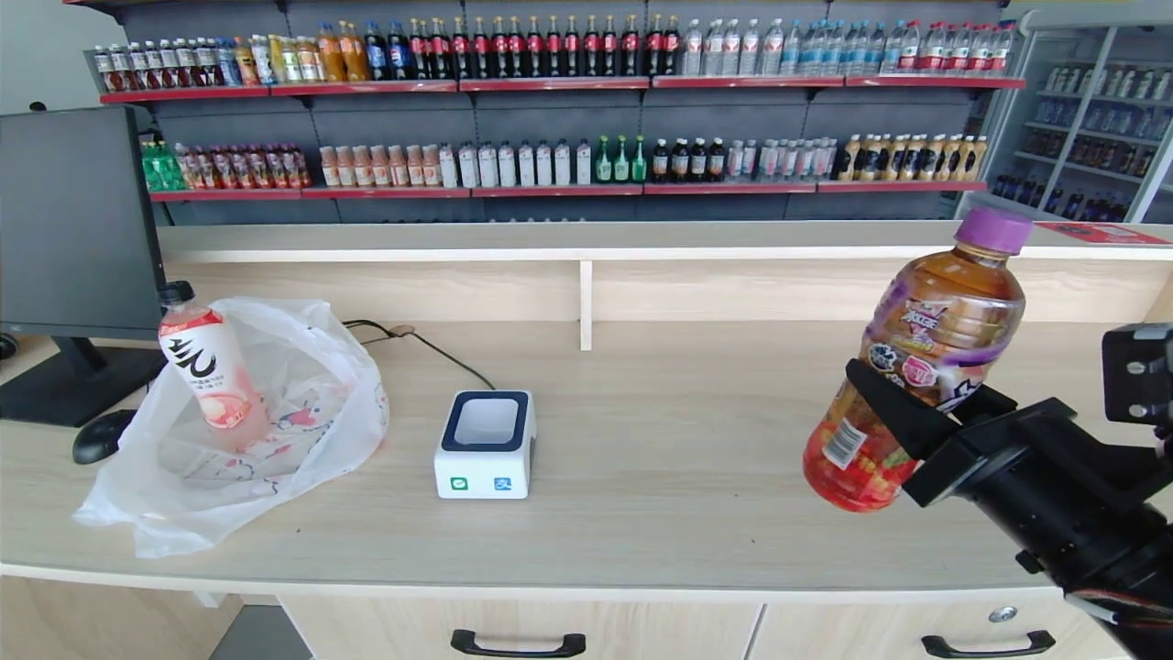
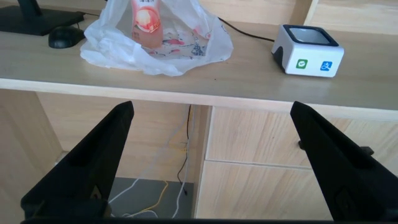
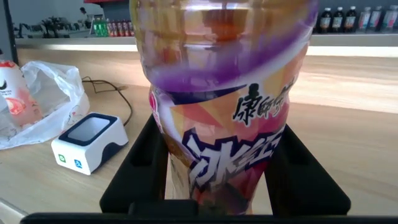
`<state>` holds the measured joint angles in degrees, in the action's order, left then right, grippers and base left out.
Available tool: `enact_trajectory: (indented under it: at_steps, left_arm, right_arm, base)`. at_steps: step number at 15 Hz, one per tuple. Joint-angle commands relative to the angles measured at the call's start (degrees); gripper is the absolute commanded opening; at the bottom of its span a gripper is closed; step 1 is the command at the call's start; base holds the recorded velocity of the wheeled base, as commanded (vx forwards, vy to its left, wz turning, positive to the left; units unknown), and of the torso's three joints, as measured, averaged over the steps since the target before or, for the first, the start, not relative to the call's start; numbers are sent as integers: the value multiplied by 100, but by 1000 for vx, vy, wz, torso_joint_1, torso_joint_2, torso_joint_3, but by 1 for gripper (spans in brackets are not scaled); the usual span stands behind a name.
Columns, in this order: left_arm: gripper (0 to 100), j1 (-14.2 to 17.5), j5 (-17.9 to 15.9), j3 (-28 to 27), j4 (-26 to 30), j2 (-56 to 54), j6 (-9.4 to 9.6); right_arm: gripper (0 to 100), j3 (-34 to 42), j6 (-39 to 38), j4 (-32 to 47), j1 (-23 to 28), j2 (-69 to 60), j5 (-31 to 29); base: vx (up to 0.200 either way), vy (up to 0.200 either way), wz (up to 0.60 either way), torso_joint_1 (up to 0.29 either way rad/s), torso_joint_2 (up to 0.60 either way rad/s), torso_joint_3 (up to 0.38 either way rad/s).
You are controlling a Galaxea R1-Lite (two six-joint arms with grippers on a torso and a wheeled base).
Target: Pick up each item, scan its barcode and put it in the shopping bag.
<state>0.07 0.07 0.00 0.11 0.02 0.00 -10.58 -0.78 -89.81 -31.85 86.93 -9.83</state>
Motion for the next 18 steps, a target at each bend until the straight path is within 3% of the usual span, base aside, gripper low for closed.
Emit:
enact_trajectory:
  at_steps: [1, 16, 18]
  left_arm:
    - [100, -7, 1, 0, -2, -2, 0]
    - [100, 1, 1, 0, -2, 6, -9]
    - [100, -7, 1, 0, -2, 6, -9]
  right_arm:
    - [0, 47, -1, -19, -5, -89, 7]
    - [0, 162, -1, -19, -67, -273, 7]
    - [0, 21, 34, -19, -58, -89, 16]
  base:
    - [0, 200, 0, 2, 2, 7]
    - [0, 200, 0, 0, 3, 2]
    - [0, 0, 0, 0, 0, 0]
